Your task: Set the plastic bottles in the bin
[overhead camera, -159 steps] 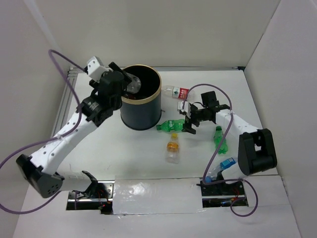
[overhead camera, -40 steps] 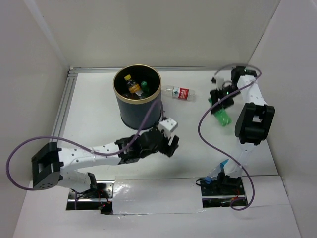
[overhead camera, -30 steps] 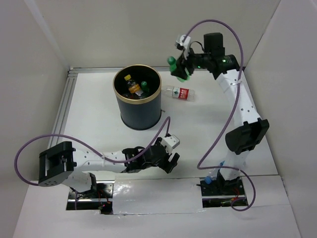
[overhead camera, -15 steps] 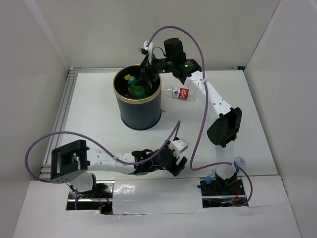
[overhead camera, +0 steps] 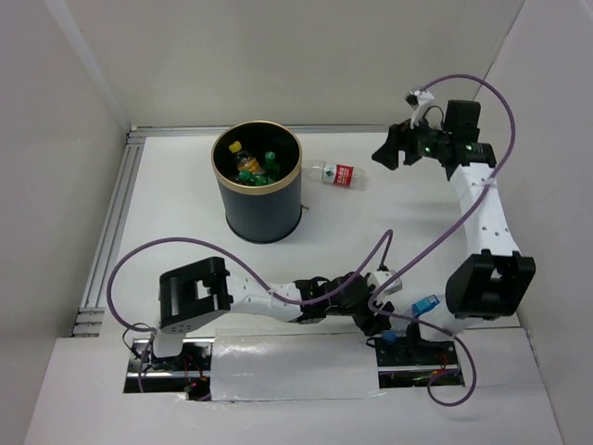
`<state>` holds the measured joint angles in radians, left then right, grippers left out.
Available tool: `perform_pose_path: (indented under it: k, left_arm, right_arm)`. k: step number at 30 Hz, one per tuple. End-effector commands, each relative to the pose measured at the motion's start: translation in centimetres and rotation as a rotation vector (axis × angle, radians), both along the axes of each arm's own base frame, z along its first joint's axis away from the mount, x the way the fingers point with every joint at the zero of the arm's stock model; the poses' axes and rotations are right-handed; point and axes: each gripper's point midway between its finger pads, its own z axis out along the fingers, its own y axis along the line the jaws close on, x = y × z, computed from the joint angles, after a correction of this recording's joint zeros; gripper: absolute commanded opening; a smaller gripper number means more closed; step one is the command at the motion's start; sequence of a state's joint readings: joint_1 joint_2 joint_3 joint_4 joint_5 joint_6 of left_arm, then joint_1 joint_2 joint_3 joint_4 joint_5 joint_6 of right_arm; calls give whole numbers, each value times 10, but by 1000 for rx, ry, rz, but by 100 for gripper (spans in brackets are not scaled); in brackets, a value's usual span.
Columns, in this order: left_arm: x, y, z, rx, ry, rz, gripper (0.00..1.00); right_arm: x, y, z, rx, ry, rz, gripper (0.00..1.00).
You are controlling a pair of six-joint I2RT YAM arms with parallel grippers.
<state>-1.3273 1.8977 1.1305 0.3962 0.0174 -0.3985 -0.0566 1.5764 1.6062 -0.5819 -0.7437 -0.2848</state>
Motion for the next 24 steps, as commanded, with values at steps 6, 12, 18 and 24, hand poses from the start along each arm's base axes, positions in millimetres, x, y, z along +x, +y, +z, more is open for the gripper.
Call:
perform_pose_path:
  k: [6, 12, 18, 24]
  left_arm:
    - [-40, -43, 7, -60, 52, -200, 69]
    - [-56, -48, -30, 23, 96, -250, 67]
    - [-37, -49, -62, 144, 29, -127, 41]
    - [-22, -39, -69, 161, -6, -37, 25]
  right_arm:
    - [-62, -12, -21, 104, 86, 32, 81]
    - [-74, -19, -33, 139, 121, 33, 82]
    - [-84, -20, -38, 174, 132, 32, 83]
    - [-92, -22, -46, 190, 153, 31, 83]
